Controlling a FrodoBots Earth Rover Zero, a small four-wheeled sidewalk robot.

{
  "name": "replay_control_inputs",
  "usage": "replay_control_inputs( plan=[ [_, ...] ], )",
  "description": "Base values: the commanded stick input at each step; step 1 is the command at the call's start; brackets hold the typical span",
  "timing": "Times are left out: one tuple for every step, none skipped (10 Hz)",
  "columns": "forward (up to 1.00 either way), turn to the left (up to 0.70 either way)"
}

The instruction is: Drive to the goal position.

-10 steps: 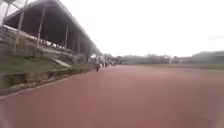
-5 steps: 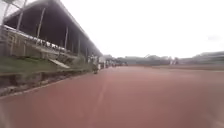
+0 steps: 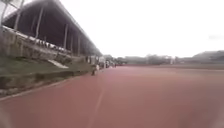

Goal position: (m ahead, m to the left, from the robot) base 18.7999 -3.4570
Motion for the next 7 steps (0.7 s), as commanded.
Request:
replay_control_inputs(
  plan=[
    [0.7,0.01],
    [0.7,0.01],
    [0.7,0.01],
    [0.7,0.01],
    [0.7,0.01],
    [0.7,0.01],
    [0.7,0.01]
  ],
)
